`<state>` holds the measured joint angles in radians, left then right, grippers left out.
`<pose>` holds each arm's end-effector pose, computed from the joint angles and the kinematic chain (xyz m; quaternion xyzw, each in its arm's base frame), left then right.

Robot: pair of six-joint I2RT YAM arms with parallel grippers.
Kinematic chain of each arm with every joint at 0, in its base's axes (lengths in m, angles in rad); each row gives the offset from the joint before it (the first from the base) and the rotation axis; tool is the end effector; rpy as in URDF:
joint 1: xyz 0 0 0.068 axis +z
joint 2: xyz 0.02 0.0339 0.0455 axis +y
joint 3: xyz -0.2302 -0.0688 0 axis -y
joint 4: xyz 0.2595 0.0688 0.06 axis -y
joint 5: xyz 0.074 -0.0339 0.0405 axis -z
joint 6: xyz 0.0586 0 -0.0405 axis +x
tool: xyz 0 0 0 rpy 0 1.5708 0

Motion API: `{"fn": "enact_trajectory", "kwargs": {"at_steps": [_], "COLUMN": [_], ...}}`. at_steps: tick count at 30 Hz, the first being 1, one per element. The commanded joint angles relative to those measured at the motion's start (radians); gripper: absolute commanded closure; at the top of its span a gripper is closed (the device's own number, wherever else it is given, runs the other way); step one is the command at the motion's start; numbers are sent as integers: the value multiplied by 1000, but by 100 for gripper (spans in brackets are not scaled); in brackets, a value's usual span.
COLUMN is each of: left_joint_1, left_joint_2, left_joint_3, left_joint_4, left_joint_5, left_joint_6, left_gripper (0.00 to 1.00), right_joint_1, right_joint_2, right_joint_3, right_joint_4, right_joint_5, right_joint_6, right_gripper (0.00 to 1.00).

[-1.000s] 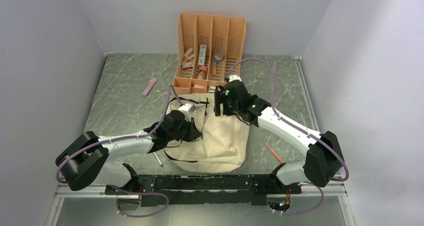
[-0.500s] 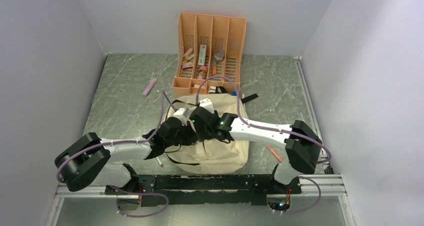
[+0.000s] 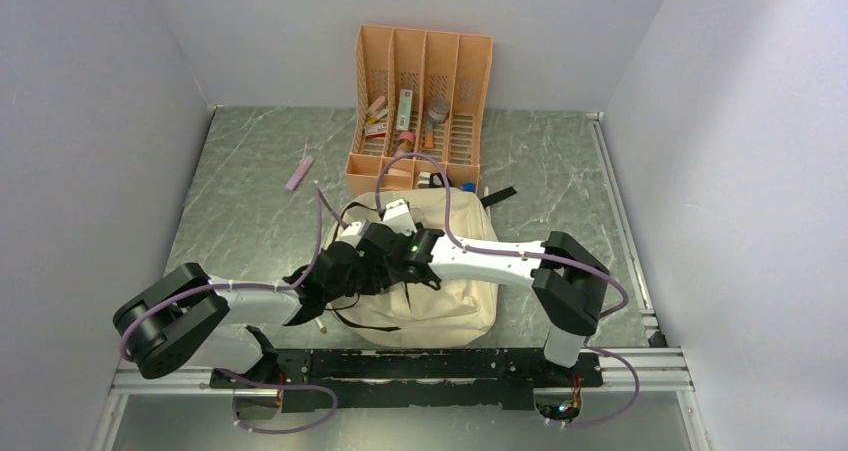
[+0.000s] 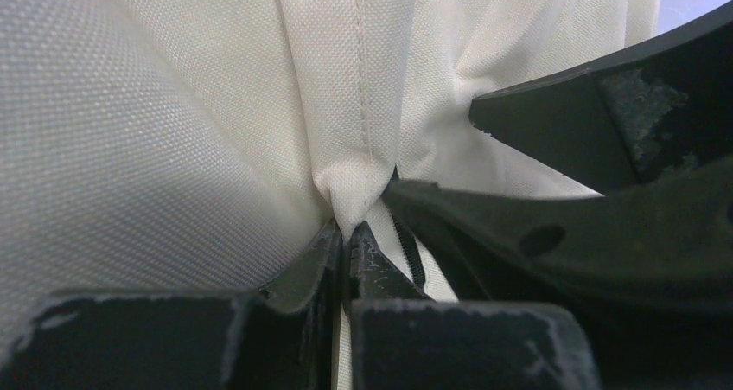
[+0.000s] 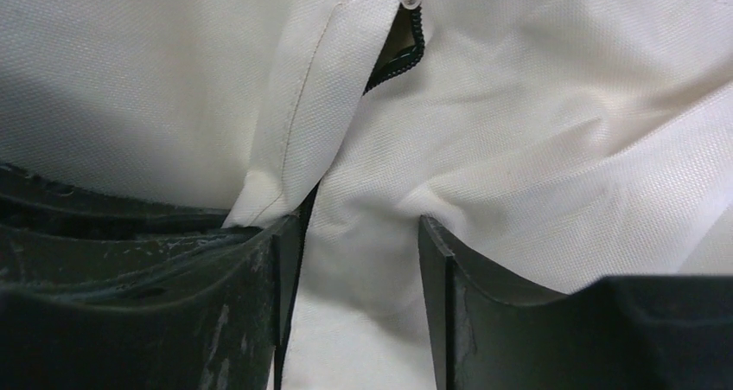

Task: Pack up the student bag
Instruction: Unzip the student bag at the center of the board.

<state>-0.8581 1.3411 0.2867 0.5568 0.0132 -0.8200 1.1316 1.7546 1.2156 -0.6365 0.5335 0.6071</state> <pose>0.1723 -0.2006 0.0783 0.0197 0.8592 -0.3841 0.3373 0.1815 0.3163 0.1433 -0.1952 0.9269 -0.0221 0.3197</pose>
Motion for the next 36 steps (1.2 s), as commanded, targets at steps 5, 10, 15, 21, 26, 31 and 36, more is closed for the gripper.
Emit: {"fn": "enact_trajectory", "kwargs": {"at_steps": [5,10,15,21,26,31,36], "left_joint_1": [-6,-6,-5,7,52,98,121], "left_joint_2": [-2,2,-9,-54,-86,-123,-147], "left_joint_3": [-34,-16,16,69,99,135,185], "left_joint_4": [-86,-107,-147,-215,-249,-292,-347], "left_joint_5": [69,76,76,78,109,128,145], "left_joint_6": [19,24,34,48,49,74,102], "left_gripper": [95,95,95,95,77,57,46], "right_joint_1": [-7,-8,-9,-19,-41,-76,-127], "right_joint_2": [90,20,-42,-85,-144,-242,-329], "right_joint_3": [-4,-1,17,52,42,-12,-68], "right_joint_4": [-64,-25,-13,-63,-73,25,137], "right_joint_5": [109,91,92,114,102,-15,-147], "right_joint_6": [57,26,-8,-26,-38,-77,-101], "right_gripper": [59,79,100,100,100,100,100]}}
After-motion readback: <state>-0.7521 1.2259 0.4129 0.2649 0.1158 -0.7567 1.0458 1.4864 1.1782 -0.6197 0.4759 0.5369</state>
